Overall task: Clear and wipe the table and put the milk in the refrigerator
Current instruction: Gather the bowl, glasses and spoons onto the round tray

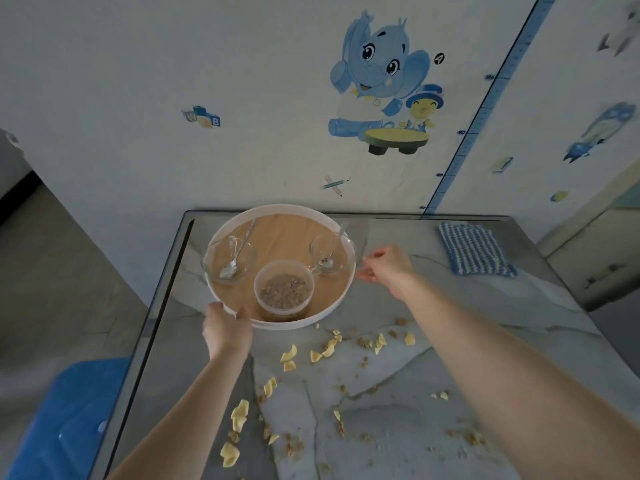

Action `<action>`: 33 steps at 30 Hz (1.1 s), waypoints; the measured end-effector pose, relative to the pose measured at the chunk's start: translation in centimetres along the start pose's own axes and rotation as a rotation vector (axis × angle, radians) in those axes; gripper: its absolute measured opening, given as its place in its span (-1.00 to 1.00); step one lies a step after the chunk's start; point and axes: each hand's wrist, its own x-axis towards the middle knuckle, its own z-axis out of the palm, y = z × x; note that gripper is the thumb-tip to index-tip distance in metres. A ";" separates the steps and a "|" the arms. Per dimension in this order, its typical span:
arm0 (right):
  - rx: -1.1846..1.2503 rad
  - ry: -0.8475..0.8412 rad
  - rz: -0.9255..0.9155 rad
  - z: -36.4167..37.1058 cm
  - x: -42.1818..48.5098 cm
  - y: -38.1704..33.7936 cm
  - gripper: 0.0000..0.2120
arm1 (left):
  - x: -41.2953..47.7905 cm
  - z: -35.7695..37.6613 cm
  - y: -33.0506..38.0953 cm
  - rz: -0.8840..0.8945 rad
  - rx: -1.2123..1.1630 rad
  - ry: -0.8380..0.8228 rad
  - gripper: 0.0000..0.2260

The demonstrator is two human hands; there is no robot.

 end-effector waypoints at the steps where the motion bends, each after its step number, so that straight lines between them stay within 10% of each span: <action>1: 0.000 0.015 -0.014 -0.7 -0.8 0.1 -0.90 | -0.9 -0.1 0.4 0.051 0.012 0.010 -0.69; 11: 0.148 0.054 0.060 -8.4 -13.2 6.1 -0.93 | -11.5 1.7 4.2 0.548 0.123 -0.254 -0.89; 22: 0.051 0.317 0.221 -23.5 -22.1 17.6 -0.93 | -26.3 14.0 4.5 0.681 0.213 -0.713 -0.59; 33: -0.098 0.146 -0.046 -33.6 -17.6 22.3 -0.22 | -33.9 24.8 2.3 0.507 0.315 -0.860 -0.31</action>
